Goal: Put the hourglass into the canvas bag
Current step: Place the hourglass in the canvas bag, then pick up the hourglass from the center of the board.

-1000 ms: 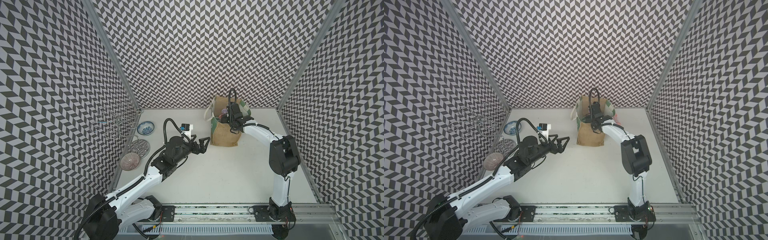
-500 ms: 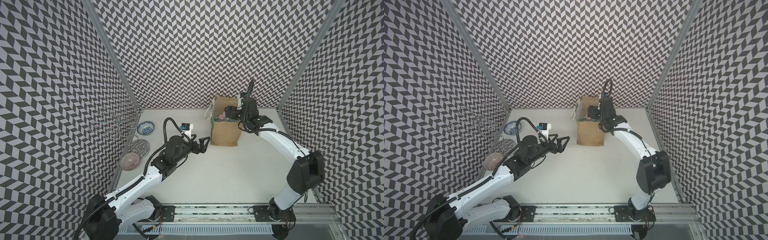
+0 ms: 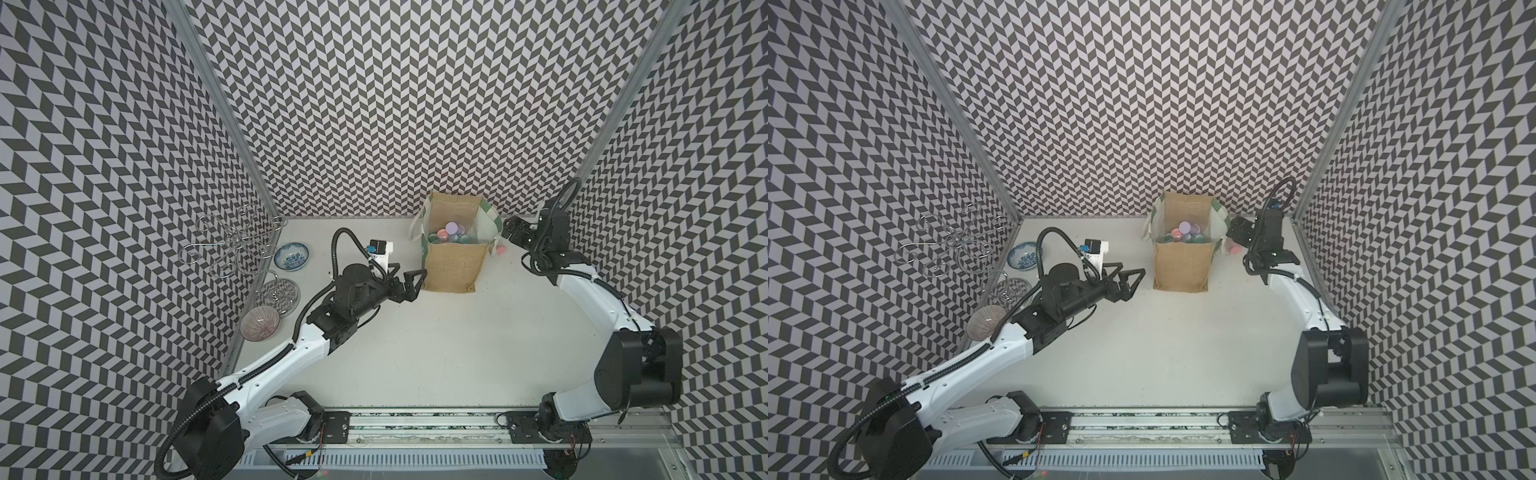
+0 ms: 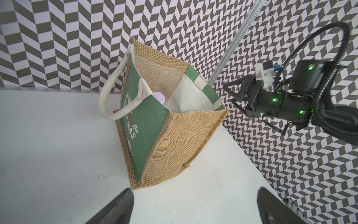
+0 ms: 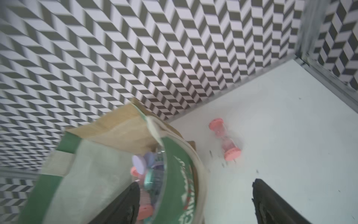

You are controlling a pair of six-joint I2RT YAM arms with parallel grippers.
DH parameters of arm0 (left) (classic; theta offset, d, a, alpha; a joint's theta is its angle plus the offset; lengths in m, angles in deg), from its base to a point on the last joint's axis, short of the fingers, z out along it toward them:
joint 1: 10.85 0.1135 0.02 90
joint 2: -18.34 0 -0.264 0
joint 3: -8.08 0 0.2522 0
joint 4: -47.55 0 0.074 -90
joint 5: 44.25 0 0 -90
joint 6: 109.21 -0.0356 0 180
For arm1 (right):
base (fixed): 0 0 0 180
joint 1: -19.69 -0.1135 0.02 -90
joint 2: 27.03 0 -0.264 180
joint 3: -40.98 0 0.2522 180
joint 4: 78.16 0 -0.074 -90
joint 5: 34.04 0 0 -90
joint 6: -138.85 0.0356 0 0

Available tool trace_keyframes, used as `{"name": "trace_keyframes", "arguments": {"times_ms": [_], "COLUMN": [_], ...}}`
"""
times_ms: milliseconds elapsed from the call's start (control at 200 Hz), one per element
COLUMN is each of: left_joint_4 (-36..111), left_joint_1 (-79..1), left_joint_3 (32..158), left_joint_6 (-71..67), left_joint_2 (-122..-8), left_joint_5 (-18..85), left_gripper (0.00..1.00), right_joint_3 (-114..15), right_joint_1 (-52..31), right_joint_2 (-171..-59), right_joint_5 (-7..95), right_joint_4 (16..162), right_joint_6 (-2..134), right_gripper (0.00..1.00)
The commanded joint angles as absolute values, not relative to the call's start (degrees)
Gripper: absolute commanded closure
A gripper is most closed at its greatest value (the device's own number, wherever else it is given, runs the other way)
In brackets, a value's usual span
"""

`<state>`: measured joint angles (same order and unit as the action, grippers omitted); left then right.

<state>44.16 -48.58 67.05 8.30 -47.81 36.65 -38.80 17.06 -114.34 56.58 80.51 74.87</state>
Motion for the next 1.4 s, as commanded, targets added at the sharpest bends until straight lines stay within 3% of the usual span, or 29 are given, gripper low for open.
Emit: {"name": "trace_keyframes", "arguments": {"times_ms": [0,431,661,1397], "left_joint_4": [47.21,50.22,50.94,53.69], "left_joint_1": [-48.94,-49.85,-49.79,-49.43], "left_joint_3": [69.16,70.64,71.29,69.31], "left_joint_6": [7.81,5.90,4.19,5.67], "left_joint_2": [-49.59,-55.78,-57.63,-58.20], "left_joint_5": [34.14,32.22,33.08,35.80], "left_gripper": [0.01,0.01,0.01,0.01], "right_joint_3": [-37.62,-48.41,-55.60,-64.48], "right_joint_1": [17.82,21.59,21.49,20.14], "right_joint_2": [-118.18,-138.62,-146.25,-155.76], "right_joint_5": [56.84,52.37,49.66,55.93], "right_joint_4": [86.64,82.17,78.16,70.76], "right_joint_6": [73.79,65.68,62.35,61.33], "right_gripper": [0.11,0.13,0.18,0.33]}}
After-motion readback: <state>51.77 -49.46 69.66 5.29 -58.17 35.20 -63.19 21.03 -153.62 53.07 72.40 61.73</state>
